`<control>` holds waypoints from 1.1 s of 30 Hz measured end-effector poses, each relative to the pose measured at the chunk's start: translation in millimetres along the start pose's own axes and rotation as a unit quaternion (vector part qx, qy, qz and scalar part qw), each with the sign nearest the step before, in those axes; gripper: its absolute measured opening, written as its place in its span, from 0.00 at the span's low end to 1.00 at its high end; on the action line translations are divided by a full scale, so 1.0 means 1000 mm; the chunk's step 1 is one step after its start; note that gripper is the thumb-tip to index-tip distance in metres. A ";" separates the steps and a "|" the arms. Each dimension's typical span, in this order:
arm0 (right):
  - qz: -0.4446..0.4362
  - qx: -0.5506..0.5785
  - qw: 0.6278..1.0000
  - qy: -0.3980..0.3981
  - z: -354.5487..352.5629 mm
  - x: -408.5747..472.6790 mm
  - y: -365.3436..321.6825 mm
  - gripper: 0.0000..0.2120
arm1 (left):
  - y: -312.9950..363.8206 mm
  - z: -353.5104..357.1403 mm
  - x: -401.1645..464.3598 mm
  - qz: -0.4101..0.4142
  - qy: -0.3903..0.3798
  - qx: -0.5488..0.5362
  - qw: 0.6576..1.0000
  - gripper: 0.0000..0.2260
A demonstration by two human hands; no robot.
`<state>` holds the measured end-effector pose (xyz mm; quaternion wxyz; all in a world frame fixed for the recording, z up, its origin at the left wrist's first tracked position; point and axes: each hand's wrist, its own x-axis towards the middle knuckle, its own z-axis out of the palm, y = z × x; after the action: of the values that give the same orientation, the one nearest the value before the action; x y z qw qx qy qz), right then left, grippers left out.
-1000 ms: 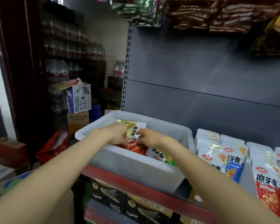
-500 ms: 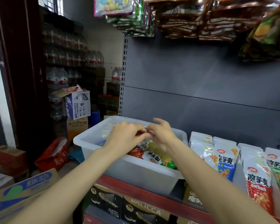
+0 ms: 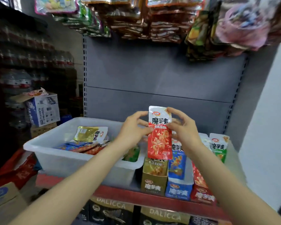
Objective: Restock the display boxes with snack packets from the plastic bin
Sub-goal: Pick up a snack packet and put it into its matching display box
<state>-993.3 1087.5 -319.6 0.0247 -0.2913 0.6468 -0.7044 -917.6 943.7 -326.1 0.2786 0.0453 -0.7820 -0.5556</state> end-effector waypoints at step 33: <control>-0.040 -0.502 0.864 -0.024 -0.128 -0.007 0.050 0.17 | -0.002 0.145 0.018 0.112 -0.116 0.324 0.932 0.12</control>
<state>-1061.0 1197.1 -367.6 -0.1375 -0.3062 0.9001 -0.2779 -1003.9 1058.8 -354.0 0.2166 -0.0198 -0.9465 -0.2384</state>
